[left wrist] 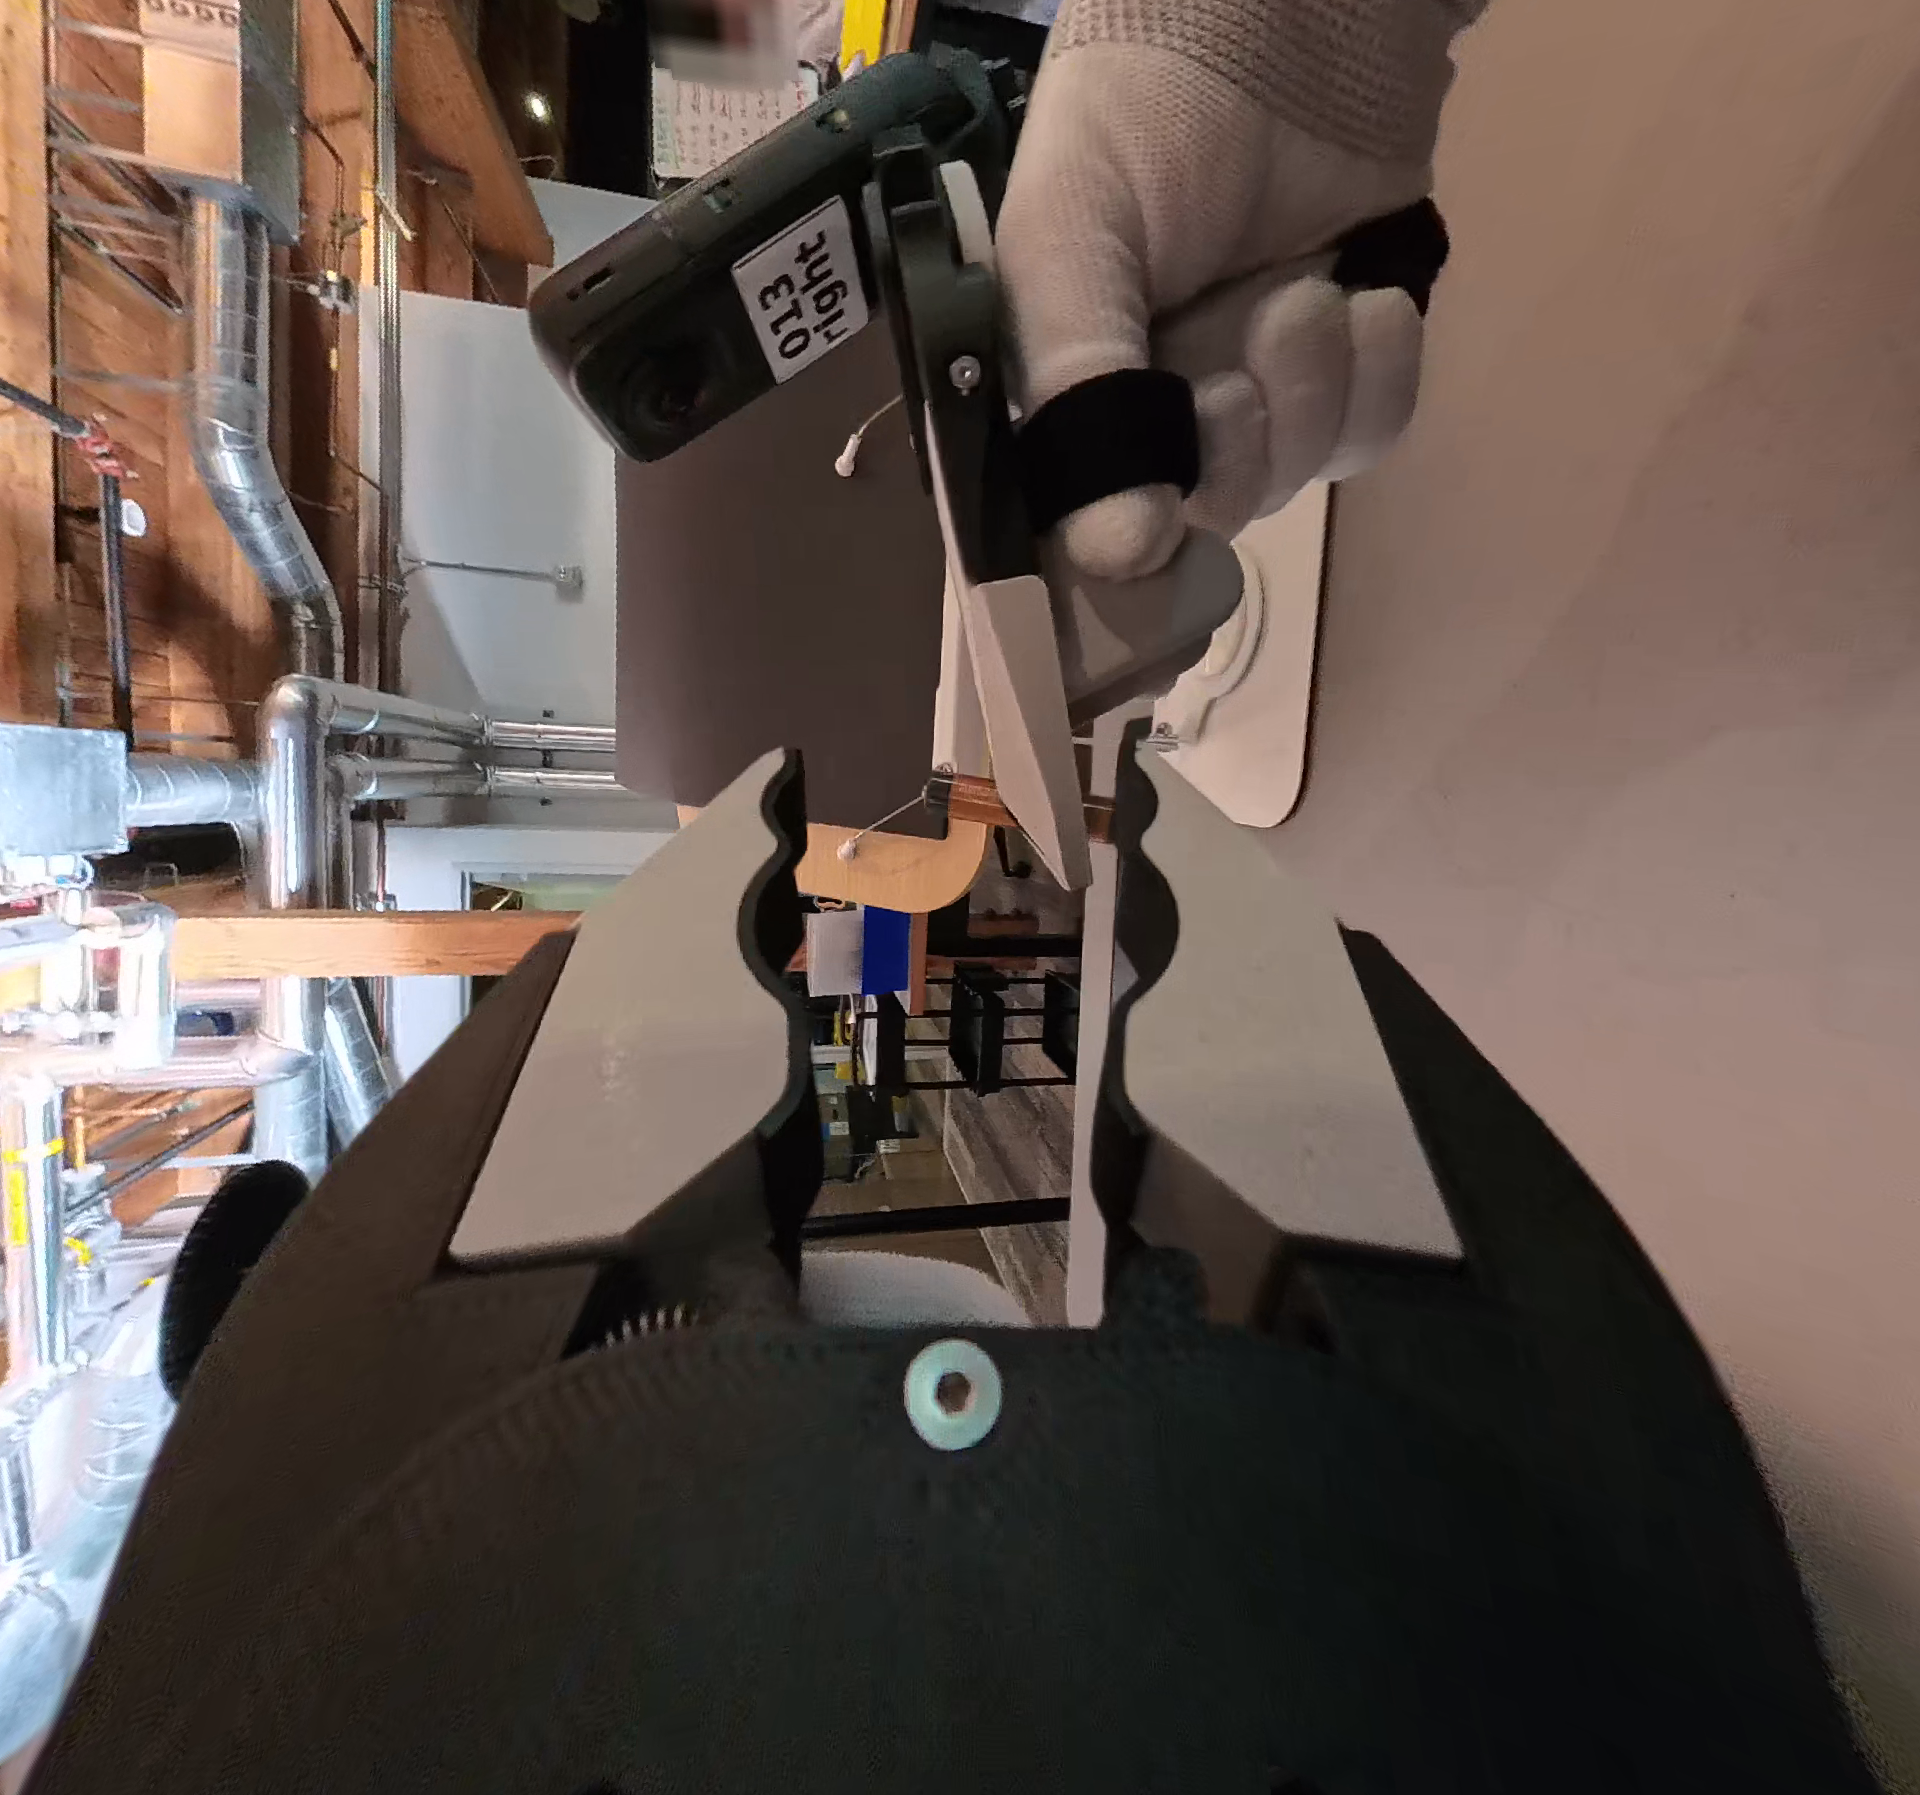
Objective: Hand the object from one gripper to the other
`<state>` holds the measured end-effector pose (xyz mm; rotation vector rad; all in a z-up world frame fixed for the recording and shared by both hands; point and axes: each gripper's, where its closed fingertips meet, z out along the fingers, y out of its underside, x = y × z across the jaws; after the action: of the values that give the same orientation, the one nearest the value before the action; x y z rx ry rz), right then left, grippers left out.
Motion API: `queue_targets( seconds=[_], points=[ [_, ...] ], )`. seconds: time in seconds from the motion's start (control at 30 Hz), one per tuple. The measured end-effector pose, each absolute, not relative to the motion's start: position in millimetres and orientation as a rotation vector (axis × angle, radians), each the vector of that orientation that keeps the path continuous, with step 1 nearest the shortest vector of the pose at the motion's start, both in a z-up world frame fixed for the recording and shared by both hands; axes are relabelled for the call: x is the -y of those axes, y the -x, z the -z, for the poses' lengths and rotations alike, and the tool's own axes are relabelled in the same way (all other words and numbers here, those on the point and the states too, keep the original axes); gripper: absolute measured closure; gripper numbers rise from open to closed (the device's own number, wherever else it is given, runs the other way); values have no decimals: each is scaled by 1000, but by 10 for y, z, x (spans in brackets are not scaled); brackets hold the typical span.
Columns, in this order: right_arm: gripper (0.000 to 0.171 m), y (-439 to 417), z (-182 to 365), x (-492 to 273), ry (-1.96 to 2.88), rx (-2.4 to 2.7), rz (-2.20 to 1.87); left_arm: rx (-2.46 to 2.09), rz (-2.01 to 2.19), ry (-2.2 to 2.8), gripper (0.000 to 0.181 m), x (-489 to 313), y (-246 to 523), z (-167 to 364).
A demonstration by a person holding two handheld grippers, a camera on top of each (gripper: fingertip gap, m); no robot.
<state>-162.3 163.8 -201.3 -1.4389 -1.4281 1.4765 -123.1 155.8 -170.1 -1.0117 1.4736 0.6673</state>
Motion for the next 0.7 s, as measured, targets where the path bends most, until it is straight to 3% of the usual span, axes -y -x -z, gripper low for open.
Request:
queue_targets(
  seconds=[0.5, 0.63, 0.7],
  points=[
    [164, 1608, 2087, -1558, 1464, 1495, -1480, -1550, -727, 940, 147, -1553, 1173, 1710],
    [164, 1613, 2109, -1562, 1471, 1500, -1472, -1554, -723, 941, 144, -1558, 1173, 1728],
    [164, 1611, 2102, -1566, 1472, 1494, -1479, -1569, -721, 951, 134, -1564, 1179, 1753]
  ],
)
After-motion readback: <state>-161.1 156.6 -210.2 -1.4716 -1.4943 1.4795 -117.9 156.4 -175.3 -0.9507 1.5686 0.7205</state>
